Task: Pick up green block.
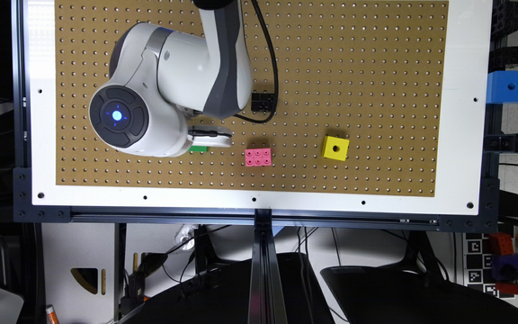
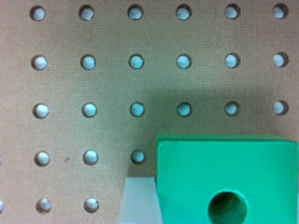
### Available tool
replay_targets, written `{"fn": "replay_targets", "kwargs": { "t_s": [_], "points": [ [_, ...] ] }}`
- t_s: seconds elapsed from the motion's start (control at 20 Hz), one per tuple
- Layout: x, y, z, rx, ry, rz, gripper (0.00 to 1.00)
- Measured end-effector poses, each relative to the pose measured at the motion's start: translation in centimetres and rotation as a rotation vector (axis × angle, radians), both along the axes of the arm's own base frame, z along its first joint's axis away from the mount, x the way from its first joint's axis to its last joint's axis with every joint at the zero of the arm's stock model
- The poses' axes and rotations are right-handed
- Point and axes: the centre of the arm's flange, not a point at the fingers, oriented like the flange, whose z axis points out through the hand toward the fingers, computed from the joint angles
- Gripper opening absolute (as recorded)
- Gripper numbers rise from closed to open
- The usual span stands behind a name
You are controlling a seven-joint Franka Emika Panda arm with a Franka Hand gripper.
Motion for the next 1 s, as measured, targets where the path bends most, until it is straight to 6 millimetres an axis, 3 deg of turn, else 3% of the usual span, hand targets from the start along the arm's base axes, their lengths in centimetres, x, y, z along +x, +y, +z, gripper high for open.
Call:
{"fn": "replay_targets", "kwargs": {
  "t_s": [0.3, 0.5, 0.85, 1.0],
  "points": [
    [0.1, 0.0, 0.6, -0.001, -0.003, 0.000, 0.00],
    [0.2, -0.1, 4.4, -0.004, 0.000, 0.001, 0.00],
    [0.1, -0.1, 8.2, -0.007, 0.000, 0.003, 0.00],
    [-0.1, 0.0, 11.8, -0.011, -0.002, 0.004, 0.00]
  ]
}}
